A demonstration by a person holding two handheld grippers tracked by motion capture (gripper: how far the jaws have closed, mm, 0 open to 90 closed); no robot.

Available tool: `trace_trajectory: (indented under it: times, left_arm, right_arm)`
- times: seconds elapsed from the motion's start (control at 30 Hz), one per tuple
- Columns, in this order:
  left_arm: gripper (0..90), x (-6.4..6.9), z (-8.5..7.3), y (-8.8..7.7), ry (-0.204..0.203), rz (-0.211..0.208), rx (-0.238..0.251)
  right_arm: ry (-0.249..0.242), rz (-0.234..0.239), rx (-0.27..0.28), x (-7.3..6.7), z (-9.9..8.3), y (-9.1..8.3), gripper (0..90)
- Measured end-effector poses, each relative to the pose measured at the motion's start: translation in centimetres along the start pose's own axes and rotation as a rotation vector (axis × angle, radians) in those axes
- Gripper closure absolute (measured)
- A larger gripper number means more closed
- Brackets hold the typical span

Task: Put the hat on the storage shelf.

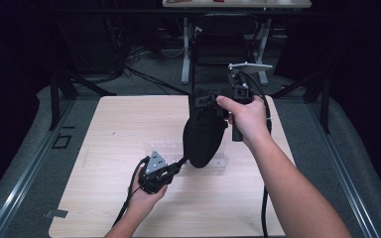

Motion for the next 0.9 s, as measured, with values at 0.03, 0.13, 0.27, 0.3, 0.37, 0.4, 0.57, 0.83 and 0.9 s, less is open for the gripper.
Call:
trace_trajectory:
  times: [0.03, 0.13, 0.27, 0.3, 0.37, 0.4, 0.57, 0.83, 0.9]
  left_arm:
    - [83.4, 0.0, 0.0, 0.0, 0.0, 0.0, 0.0]
    - [83.5, 0.05, -0.11, -0.06, 0.006, 0.008, -0.004]
    - [84.1, 0.17, -0.22, -0.05, 0.022, 0.022, -0.011]
    - [84.2, 0.17, -0.22, -0.05, 0.022, 0.022, -0.011]
    - [84.4, 0.24, -0.27, -0.05, 0.029, 0.03, -0.011]
    - [84.4, 0.28, -0.3, -0.05, 0.036, 0.035, -0.01]
    - [84.8, 0.4, -0.35, -0.07, 0.052, 0.047, -0.009]
    - [85.1, 0.35, -0.55, -0.14, 0.056, 0.054, -0.002]
    - [85.4, 0.25, -0.63, -0.18, 0.051, 0.059, -0.004]
  right_arm:
    - [0.0, 0.0, 0.0, 0.0, 0.0, 0.0, 88.0]
    - [-0.003, 0.008, -0.006, -0.1, -0.14, 0.19, 87.8]
    - [-0.004, 0.018, -0.011, -0.23, -0.4, 0.46, 87.5]
    - [-0.008, 0.017, -0.013, -0.24, -0.44, 0.49, 87.5]
    - [-0.008, 0.019, -0.012, -0.26, -0.45, 0.53, 87.1]
    - [-0.008, 0.018, -0.013, -0.26, -0.45, 0.54, 86.7]
    - [-0.009, 0.032, -0.008, -0.41, -0.52, 0.56, 85.5]
    - [-0.008, 0.054, -0.004, -0.74, -0.54, 0.26, 83.7]
    - [-0.007, 0.055, -0.006, -0.82, -0.57, 0.17, 83.6]
Point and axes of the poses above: each handheld gripper's, and its own axes: y roughly forward along the jaws, z roughly out of its top, x roughly to its right, the point moved 5 cm from there along y, roughly forward along the jaws, and after that the axes turned 12 degrees about x, right-handed, at the moved point
